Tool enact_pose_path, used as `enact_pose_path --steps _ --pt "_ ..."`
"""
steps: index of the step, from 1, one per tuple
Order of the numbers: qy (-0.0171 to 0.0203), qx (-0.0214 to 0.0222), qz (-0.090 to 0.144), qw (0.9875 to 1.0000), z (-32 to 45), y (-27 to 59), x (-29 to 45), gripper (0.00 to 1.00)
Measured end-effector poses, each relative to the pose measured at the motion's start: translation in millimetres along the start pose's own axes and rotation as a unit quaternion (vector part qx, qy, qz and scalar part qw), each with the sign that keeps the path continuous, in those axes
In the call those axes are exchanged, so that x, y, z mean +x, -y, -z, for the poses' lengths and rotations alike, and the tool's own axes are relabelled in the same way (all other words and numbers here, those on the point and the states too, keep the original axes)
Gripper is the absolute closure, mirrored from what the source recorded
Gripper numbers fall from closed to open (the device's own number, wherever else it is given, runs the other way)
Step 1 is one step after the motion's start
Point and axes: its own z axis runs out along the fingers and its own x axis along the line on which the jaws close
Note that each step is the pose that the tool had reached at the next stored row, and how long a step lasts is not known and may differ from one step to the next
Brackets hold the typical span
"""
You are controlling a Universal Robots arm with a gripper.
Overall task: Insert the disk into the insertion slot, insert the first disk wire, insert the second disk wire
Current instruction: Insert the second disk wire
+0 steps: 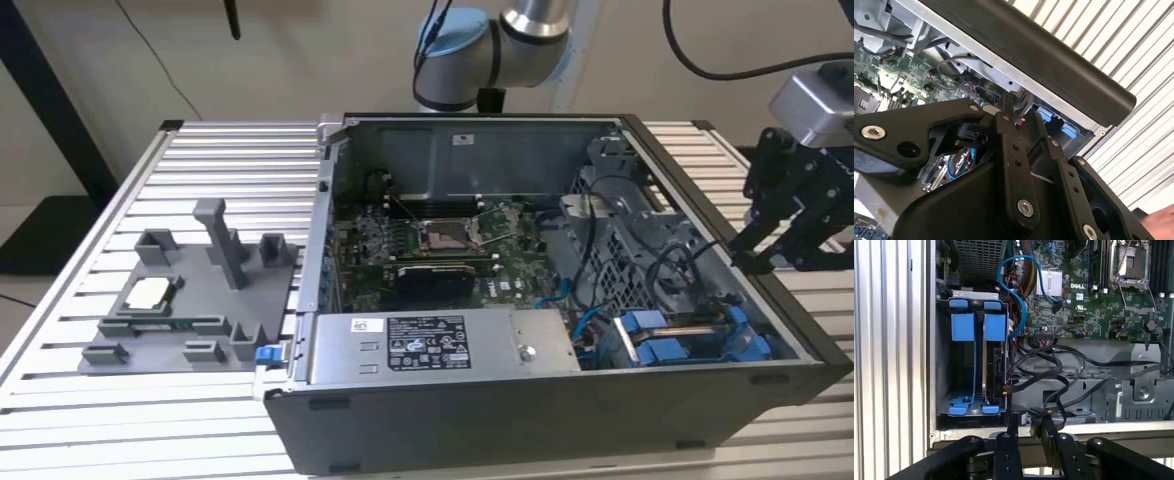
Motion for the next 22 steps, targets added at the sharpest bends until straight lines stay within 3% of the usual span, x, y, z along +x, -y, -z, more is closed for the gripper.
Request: enact_pose_path --steps 17,22 --pt "0.0009 -0.0022 0.0 1.0 2.7 0.7 -0.2 0.67" --pt "0.0049 -0.0022 0.0 1.0 2.3 0.7 -0.2 0.67"
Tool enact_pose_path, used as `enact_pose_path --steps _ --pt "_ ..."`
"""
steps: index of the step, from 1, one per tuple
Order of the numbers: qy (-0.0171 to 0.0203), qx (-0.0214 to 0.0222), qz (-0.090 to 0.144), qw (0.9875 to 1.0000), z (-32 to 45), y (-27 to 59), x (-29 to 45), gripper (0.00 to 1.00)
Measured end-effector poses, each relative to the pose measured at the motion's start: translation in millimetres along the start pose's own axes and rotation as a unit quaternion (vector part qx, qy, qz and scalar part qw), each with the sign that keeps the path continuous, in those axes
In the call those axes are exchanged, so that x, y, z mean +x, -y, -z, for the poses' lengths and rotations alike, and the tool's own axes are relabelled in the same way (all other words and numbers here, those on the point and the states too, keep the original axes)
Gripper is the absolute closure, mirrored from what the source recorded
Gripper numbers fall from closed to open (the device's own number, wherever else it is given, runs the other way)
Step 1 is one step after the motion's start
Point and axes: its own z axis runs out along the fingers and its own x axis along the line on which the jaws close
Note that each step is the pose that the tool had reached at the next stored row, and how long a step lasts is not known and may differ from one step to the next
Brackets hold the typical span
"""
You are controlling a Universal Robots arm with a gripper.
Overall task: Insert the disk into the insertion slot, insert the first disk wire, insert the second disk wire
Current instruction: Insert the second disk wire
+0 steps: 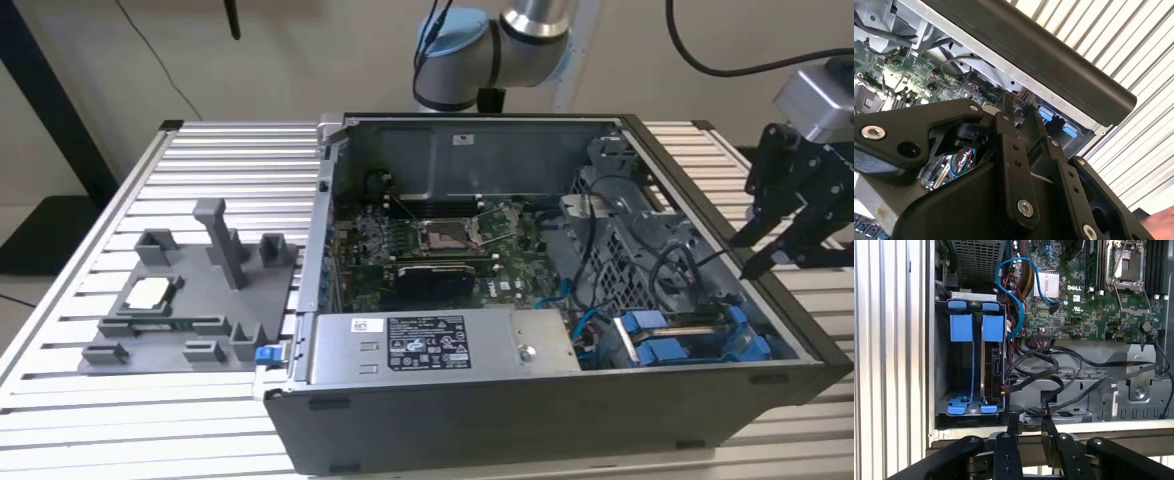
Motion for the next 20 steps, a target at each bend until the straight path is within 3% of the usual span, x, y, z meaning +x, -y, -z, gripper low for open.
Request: enact_pose_path --steps 6,12,13,17,18,20 --pt "0.0003 -0.0001 0.0 1.0 -0.2 1.9 4.6 0.67" --pt "0.0016 -0.0001 0.0 1.0 -4.9 2.0 8.3 0.67" --pt "0.0063 -0.0001 0.0 1.0 -5.4 2.0 8.8 0.67" --pt "0.0418 0.0002 0.0 0.9991 -5.9 2.1 10.0 0.67" --pt "0.0456 0.0002 0.0 0.999 -5.9 2.3 10.4 0.67" --pt "0.0455 0.0 0.0 0.999 -5.7 3.4 11.3 0.67"
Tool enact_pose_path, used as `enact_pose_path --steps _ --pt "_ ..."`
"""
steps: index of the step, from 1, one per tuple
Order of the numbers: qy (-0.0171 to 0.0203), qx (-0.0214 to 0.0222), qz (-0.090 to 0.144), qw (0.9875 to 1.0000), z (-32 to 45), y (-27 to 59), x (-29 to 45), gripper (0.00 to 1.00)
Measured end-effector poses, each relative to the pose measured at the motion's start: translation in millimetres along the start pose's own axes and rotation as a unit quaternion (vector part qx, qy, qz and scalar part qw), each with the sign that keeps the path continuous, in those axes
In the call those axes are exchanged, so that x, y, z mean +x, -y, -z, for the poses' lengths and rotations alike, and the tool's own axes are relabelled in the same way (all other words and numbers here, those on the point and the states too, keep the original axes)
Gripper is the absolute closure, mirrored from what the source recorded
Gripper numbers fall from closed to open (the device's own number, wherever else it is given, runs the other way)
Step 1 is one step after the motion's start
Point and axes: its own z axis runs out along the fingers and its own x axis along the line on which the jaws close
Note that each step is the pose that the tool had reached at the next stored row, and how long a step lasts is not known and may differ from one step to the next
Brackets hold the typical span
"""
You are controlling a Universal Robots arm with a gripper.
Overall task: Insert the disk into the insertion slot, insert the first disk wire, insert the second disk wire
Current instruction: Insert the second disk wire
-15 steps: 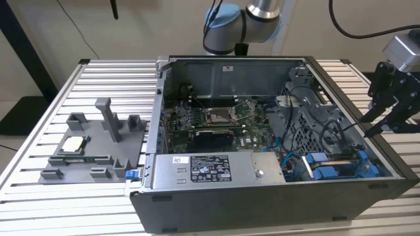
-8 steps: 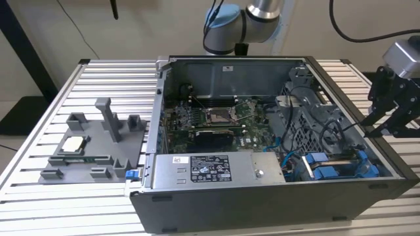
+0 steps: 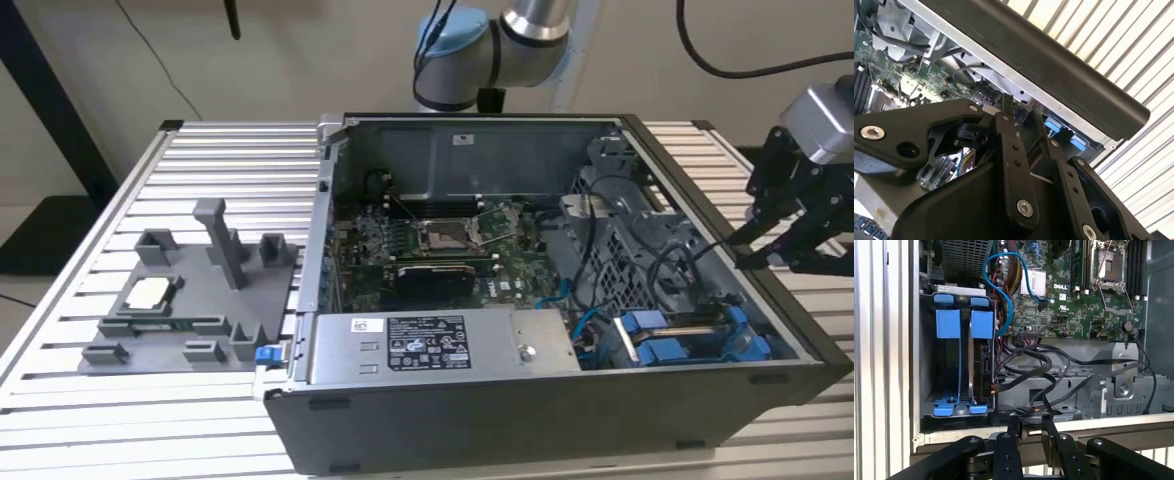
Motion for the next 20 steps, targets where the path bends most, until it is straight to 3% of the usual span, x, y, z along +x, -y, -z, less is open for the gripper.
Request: enact_pose_path --steps 3,5,17,20 --pt "0.0 -0.0002 0.0 1.0 0.3 0.6 1.0 0.69" --pt "0.0 -0.0002 0.0 1.0 0.4 0.7 1.3 0.82" --pt "0.0001 -0.0002 0.0 1.0 0.5 0.7 1.8 0.84" --pt "-0.0029 -0.0002 0.0 1.0 0.5 0.7 1.8 0.84"
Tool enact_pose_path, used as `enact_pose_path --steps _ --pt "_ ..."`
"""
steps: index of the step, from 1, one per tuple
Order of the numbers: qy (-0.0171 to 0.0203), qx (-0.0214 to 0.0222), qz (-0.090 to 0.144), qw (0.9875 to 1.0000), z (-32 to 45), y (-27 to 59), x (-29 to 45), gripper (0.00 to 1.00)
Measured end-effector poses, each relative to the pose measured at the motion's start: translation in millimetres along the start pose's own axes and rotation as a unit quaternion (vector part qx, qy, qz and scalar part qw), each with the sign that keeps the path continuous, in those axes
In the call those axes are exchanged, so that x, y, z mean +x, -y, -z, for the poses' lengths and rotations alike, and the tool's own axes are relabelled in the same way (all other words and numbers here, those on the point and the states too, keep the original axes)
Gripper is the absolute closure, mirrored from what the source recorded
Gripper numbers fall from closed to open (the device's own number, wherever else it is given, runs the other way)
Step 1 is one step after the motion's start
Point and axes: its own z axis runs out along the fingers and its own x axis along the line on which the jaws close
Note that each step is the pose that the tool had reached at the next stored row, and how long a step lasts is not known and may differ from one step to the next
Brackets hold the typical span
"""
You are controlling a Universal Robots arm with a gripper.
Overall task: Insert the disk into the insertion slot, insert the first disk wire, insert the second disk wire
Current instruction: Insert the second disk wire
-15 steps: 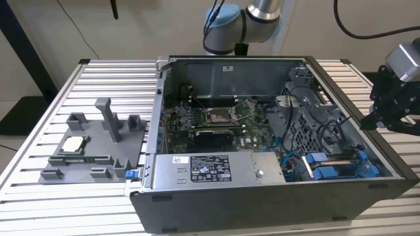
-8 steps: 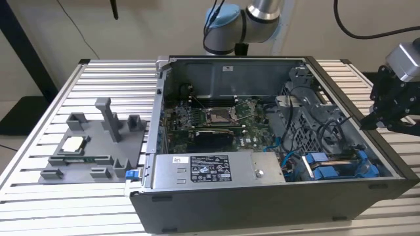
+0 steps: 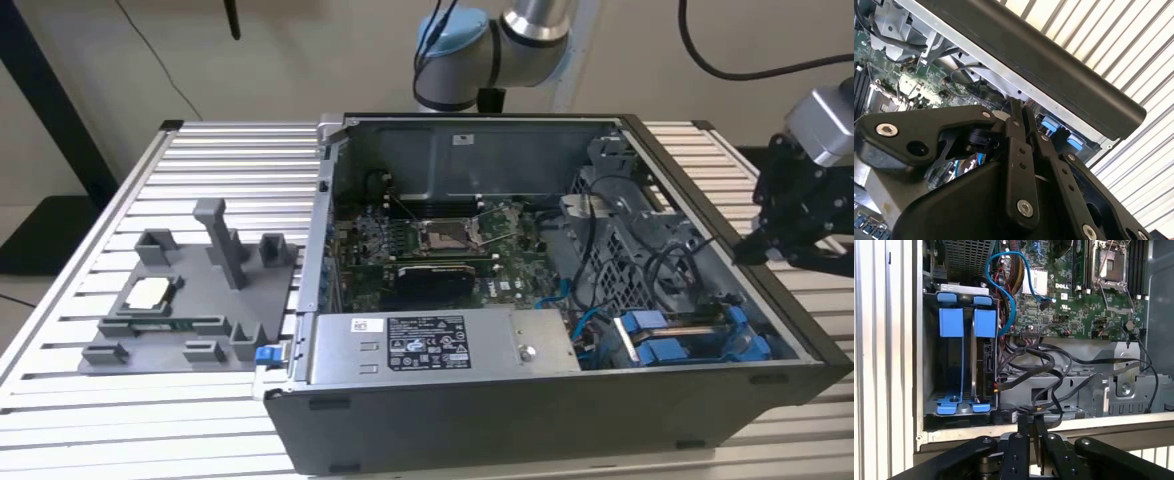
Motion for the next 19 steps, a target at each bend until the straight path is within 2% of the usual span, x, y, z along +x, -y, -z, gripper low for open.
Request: enact_pose_path --steps 7,10,16,17,18,19 --pt "-0.0166 0.0004 0.0 0.9999 0.2 -4.3 -0.2 0.84" --pt "-0.0232 0.0011 0.0 0.9997 1.8 -11.9 -0.6 0.84" --pt "-0.0337 0.0017 0.0 0.9994 6.9 -28.8 -2.1 0.84" --pt "-0.0375 0.0018 0.0 0.9993 7.9 -33.7 -2.4 0.84" --pt "-0.0488 0.0019 0.0 0.9988 9.9 -50.2 -3.1 0.84" --pt "-0.0506 0.0018 0.0 0.9987 10.2 -54.2 -3.3 0.84"
